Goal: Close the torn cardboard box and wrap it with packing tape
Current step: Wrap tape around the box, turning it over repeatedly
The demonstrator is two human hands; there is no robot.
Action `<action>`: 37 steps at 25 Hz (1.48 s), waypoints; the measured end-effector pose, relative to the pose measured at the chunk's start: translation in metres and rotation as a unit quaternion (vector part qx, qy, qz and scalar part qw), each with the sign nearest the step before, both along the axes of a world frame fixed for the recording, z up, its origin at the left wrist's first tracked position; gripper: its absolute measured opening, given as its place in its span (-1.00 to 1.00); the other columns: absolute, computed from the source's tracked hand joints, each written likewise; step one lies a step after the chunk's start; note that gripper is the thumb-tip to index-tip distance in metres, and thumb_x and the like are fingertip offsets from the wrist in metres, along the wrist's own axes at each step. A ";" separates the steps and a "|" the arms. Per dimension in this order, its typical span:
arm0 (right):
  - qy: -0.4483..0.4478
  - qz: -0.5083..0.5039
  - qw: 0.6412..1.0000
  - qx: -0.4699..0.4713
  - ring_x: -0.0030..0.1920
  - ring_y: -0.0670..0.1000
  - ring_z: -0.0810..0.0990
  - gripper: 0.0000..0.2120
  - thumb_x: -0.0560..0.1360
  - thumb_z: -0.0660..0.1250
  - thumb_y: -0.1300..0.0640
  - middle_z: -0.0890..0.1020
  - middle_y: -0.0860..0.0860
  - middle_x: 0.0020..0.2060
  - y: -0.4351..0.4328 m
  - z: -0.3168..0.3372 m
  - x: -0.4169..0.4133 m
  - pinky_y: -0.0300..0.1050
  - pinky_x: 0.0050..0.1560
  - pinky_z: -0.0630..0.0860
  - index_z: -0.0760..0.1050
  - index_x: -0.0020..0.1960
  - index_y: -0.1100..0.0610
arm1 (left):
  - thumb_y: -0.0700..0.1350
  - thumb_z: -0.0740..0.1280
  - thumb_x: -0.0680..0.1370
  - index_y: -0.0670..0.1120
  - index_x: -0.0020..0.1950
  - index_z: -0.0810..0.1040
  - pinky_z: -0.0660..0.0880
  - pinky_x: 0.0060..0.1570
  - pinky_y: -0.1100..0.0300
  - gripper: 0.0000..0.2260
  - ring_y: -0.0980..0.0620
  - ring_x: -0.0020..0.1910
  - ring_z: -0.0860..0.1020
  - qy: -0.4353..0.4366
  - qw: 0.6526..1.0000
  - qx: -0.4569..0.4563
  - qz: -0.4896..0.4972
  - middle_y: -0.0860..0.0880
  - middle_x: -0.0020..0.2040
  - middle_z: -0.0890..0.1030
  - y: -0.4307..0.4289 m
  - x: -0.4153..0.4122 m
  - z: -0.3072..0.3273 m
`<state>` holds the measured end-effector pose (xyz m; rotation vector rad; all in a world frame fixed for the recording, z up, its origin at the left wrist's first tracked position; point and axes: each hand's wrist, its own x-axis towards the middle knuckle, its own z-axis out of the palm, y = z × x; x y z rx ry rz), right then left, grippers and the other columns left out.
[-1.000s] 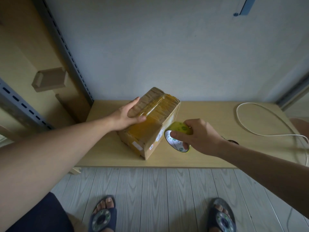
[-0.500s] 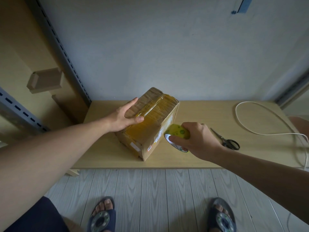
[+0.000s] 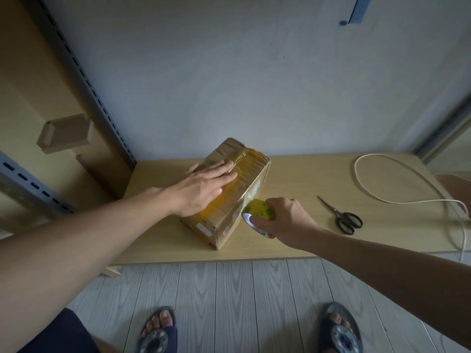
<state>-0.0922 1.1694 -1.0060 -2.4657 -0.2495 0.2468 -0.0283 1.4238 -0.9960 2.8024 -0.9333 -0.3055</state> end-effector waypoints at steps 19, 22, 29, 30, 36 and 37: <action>-0.156 0.007 0.984 0.084 -0.39 -0.17 0.46 -0.68 0.31 0.40 -0.24 0.51 -0.15 -0.37 -0.031 0.036 0.010 -0.34 -0.41 0.34 0.42 -0.12 -0.06 | 0.24 0.44 0.34 0.53 0.51 -0.12 0.30 0.48 -0.07 -0.07 -0.06 0.59 0.15 0.251 0.925 -0.158 0.236 0.06 0.63 0.06 -0.038 -0.019 0.015; -0.153 -0.025 0.984 0.085 -0.32 -0.12 0.51 -0.61 0.24 0.30 -0.27 0.56 -0.12 -0.33 -0.026 0.042 0.018 -0.31 -0.35 0.37 0.47 -0.10 -0.01 | 0.27 0.49 0.26 0.44 0.50 0.04 0.43 0.34 0.23 -0.07 0.13 0.40 0.41 0.344 0.868 -0.298 0.199 0.15 0.47 0.36 -0.032 -0.027 0.001; -0.096 -0.002 0.994 0.052 -0.33 -0.03 0.44 -0.77 0.41 0.46 0.03 0.50 -0.07 -0.33 0.016 0.024 0.035 -0.27 -0.37 0.33 0.45 -0.13 0.10 | 0.29 0.24 0.44 0.13 0.47 0.31 0.48 0.27 0.03 -0.38 0.03 0.28 0.54 0.209 0.924 -0.215 0.237 0.08 0.31 0.56 -0.042 -0.024 -0.030; -0.083 -0.016 0.995 0.054 -0.30 0.00 0.48 -0.78 0.40 0.47 0.04 0.54 -0.03 -0.30 0.017 0.022 0.037 -0.20 -0.33 0.39 0.48 -0.10 0.11 | 0.26 0.33 0.45 0.17 0.41 0.36 0.51 0.23 0.05 -0.45 0.12 0.22 0.57 0.201 0.923 -0.231 0.236 0.13 0.24 0.59 -0.043 -0.024 -0.033; -0.085 -0.025 0.996 0.010 -0.35 0.00 0.44 -0.79 0.30 0.48 0.07 0.54 0.01 -0.35 0.009 0.035 0.032 -0.25 -0.43 0.32 0.52 -0.18 0.15 | 0.08 0.43 0.56 0.23 0.45 0.34 0.42 0.15 0.28 -0.51 0.15 0.26 0.53 0.199 0.939 -0.207 0.188 0.25 0.22 0.57 -0.042 -0.028 -0.029; -0.077 -0.029 0.997 -0.006 -0.34 0.01 0.46 -0.82 0.29 0.47 0.09 0.54 0.01 -0.34 0.005 0.039 0.029 -0.19 -0.41 0.36 0.52 -0.20 0.14 | 0.13 0.44 0.55 0.24 0.53 0.24 0.39 0.17 0.27 -0.39 0.15 0.31 0.50 0.200 0.940 -0.199 0.189 0.26 0.27 0.55 -0.041 -0.029 -0.028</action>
